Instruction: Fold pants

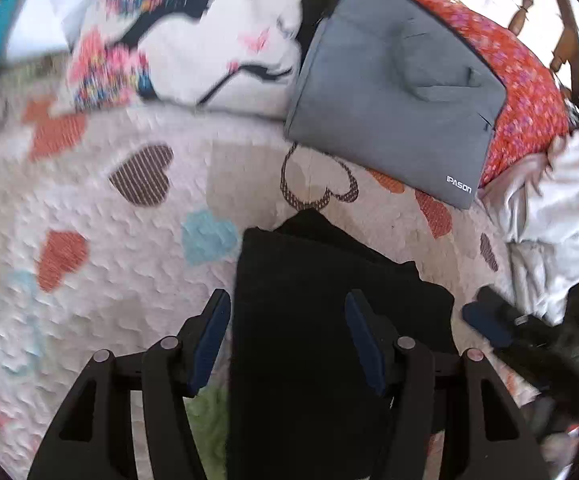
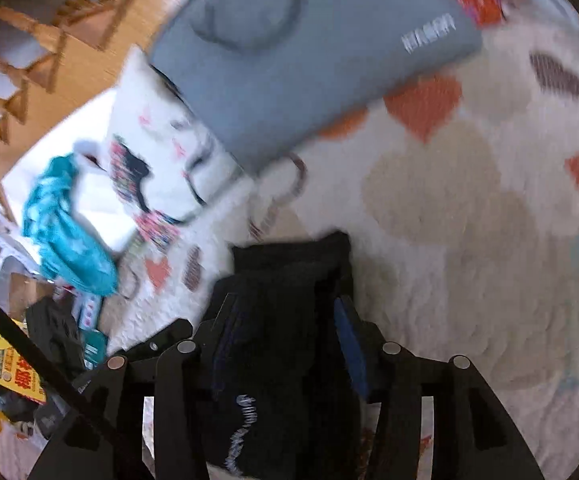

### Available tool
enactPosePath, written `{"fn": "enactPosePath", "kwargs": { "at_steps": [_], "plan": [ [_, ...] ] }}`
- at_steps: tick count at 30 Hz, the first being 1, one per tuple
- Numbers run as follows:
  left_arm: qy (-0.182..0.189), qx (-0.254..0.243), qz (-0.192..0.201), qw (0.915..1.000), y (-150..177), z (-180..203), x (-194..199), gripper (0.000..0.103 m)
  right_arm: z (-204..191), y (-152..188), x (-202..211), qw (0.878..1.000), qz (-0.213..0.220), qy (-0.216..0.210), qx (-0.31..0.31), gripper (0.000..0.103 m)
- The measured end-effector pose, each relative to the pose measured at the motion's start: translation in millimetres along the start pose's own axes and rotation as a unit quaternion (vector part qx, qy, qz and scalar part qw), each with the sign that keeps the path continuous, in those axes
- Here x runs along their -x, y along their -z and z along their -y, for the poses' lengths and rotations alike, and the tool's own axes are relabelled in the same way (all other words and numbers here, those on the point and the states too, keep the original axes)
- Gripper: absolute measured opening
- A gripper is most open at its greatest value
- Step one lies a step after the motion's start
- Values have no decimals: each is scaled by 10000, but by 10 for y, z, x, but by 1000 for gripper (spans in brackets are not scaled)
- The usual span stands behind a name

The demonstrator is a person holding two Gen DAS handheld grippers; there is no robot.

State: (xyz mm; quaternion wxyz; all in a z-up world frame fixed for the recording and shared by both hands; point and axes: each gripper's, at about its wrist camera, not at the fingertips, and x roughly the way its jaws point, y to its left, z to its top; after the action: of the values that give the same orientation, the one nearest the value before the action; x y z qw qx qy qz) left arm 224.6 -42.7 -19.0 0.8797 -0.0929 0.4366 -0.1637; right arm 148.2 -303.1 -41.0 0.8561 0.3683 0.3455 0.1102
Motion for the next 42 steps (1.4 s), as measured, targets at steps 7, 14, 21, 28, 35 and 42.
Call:
{"fn": "enactPosePath", "kwargs": {
  "at_steps": [7,14,21,28,35,42],
  "plan": [
    [-271,-187,-737,9967,208,28,-313,59,-8,319,-138,9922,-861,-710,-563,64],
    [-166,38,-621,9979,213,-31,-211,60,200,333,-214,9885,-852,-592,-1098,62],
    [-341,-309,-651,9968,387,88,-115,60,195,119,-265,9924,-459,-834,-783,73],
    [-501,-460,-680,9954,412,87,-151,65,235,60,-263,9926,-378,-792,-844,76],
    [-803,-813,-445,9924,435,189,-63,66,266,84,-332,9929,-508,-629,-876,77],
    [-883,-705,-252,9933,419,125,134,66,127,80,-113,9965,-400,-305,-674,77]
  ]
}}
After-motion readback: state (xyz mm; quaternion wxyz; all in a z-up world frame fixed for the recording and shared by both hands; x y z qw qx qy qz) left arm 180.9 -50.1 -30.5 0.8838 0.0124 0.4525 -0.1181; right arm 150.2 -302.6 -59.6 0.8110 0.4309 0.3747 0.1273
